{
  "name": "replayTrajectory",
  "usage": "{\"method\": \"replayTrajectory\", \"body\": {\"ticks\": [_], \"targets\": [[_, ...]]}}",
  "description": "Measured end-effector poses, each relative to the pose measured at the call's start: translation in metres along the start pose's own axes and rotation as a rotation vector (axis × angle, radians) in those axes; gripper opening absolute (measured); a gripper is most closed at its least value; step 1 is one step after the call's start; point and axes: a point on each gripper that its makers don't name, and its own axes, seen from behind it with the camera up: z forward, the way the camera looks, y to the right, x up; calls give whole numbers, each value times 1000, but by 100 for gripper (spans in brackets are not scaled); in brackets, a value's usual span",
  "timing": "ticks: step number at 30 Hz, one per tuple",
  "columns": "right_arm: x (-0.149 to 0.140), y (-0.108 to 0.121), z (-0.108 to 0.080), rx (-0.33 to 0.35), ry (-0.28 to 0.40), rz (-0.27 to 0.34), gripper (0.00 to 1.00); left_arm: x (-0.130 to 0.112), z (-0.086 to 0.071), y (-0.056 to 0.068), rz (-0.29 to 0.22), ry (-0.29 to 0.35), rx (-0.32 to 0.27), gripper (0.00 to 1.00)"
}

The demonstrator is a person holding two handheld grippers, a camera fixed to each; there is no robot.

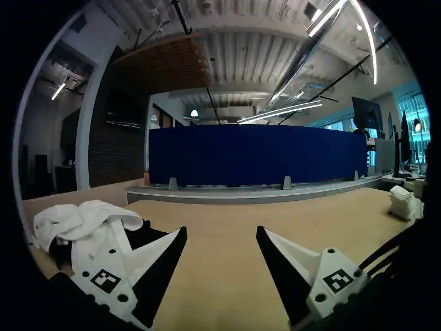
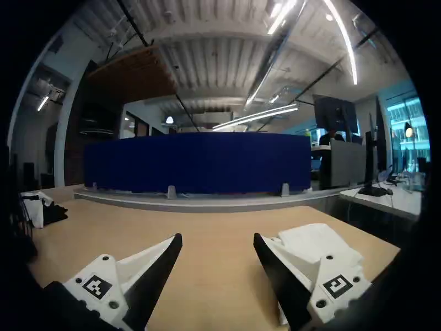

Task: Fold towel

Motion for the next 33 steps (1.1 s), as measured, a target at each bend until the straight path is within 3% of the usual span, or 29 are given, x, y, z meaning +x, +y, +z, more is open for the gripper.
{"method": "replayTrajectory", "body": {"ticks": [15, 33], "targets": [[-11, 2, -3, -3, -2, 19, 100, 0, -2, 0, 0, 0, 0, 93], [-12, 0, -5, 1, 2, -14, 100, 1, -2, -1, 0, 0, 0, 93]]}}
